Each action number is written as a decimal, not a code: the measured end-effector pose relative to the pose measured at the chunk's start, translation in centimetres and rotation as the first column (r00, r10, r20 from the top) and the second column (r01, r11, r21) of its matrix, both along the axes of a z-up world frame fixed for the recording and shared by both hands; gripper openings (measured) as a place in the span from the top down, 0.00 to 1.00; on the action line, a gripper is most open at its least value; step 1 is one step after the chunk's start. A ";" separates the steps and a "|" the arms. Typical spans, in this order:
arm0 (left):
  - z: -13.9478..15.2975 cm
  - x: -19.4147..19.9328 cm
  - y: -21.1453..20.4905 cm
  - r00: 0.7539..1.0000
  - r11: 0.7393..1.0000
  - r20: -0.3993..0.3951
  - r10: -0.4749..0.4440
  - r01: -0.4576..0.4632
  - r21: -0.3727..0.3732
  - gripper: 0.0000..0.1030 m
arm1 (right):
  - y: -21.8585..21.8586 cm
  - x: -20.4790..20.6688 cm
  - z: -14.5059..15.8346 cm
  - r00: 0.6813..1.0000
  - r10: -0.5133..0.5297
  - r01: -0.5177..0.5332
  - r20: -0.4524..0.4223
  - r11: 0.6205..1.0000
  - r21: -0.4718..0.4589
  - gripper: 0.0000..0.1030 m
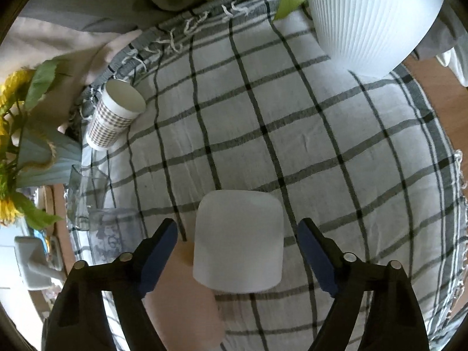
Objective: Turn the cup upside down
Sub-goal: 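Move the right gripper to the white cup and close around it, then lift the white cup with the right gripper and carry it toward the left gripper, then close the left gripper on the white cup while the right gripper opens and withdraws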
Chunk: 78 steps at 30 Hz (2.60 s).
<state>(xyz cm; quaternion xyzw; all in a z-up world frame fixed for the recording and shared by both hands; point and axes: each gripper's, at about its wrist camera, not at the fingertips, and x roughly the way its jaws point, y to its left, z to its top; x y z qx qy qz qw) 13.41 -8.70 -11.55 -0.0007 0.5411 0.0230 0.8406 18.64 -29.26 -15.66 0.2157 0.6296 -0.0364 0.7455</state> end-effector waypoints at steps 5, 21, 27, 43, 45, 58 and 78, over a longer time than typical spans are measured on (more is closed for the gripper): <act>-0.4 0.2 0.1 1.000 1.000 -0.008 0.007 -0.007 0.005 0.00 | -0.2 0.3 -1.0 1.000 -0.013 0.013 -0.020 1.000 0.024 0.33; 1.3 -2.7 1.0 0.999 1.000 0.033 -0.025 0.025 0.003 0.00 | -0.1 -3.5 3.2 0.998 0.027 -0.025 0.056 0.999 -0.033 0.34; 1.2 -4.9 3.4 0.999 0.999 0.024 -0.032 0.032 -0.006 0.01 | 2.0 -8.1 6.5 0.990 0.079 -0.073 0.114 0.996 -0.058 0.34; -4.5 -11.5 11.5 0.990 1.000 -0.140 -0.012 0.016 0.021 0.01 | 10.4 -15.7 4.2 0.980 0.182 -0.182 0.074 0.983 -0.015 0.34; -4.8 -11.7 12.4 0.990 0.999 -0.144 0.003 0.003 0.036 0.01 | 11.6 -15.9 3.0 0.980 0.190 -0.190 0.057 0.982 0.000 0.34; -5.6 -11.9 15.1 0.985 0.998 -0.173 0.029 -0.019 0.063 0.01 | 16.5 -15.5 -0.6 0.967 0.252 -0.252 0.020 0.968 -0.009 0.34; -4.6 -12.2 14.4 0.987 0.999 -0.158 0.017 -0.008 0.053 0.01 | 16.4 -15.4 0.2 0.968 0.245 -0.243 0.052 0.969 -0.044 0.26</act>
